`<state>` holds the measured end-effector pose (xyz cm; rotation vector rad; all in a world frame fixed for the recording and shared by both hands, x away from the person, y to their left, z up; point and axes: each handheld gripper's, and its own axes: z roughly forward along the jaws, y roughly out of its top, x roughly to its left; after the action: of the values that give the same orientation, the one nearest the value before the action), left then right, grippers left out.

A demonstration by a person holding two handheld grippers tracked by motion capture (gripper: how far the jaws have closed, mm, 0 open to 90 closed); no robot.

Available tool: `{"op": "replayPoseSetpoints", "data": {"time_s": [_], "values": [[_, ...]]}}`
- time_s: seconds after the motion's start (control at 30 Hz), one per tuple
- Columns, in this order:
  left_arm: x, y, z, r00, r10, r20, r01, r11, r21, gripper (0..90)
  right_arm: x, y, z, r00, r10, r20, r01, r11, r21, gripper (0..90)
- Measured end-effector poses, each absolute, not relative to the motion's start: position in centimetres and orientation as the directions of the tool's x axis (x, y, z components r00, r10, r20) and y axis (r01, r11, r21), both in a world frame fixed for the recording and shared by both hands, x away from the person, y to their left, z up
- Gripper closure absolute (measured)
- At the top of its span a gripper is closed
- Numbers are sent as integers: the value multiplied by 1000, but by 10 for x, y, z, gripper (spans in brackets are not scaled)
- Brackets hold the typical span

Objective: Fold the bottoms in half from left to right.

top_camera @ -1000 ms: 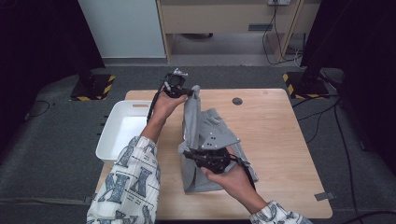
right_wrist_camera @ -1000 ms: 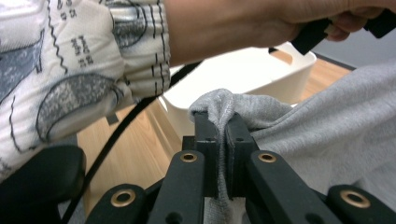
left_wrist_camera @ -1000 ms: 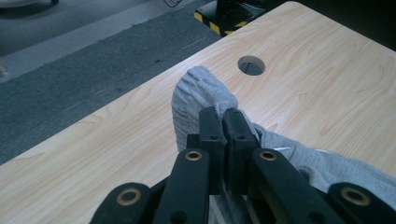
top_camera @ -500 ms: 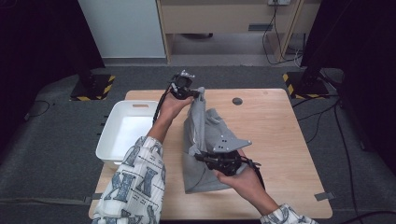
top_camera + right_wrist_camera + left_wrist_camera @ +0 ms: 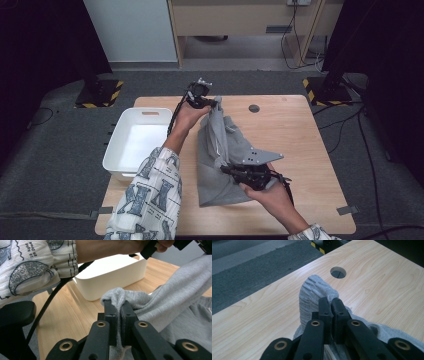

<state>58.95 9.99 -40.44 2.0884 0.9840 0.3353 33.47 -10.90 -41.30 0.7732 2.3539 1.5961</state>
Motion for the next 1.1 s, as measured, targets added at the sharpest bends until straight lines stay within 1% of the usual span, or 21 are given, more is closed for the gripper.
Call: {"op": "replayPoseSetpoints", "data": {"time_s": [0.2, 0.53, 0.7, 0.97, 1.1], "values": [[589, 86, -410, 670, 736, -90, 536, -397, 745, 873, 333, -120, -412, -842, 527, 117, 309, 294, 904, 869], [589, 68, -422, 684, 727, -61, 537, -445, 717, 872, 333, -139, -422, -826, 550, 119, 334, 310, 890, 868], [589, 66, -429, 685, 725, -71, 548, -449, 706, 871, 333, -144, -427, -820, 558, 123, 347, 314, 884, 867], [586, 64, -441, 686, 719, -111, 553, -416, 722, 871, 333, -151, -431, -811, 573, 123, 359, 320, 877, 867], [586, 62, -445, 699, 707, -105, 541, -427, 725, 871, 334, -157, -434, -805, 580, 125, 368, 323, 872, 867]]}}
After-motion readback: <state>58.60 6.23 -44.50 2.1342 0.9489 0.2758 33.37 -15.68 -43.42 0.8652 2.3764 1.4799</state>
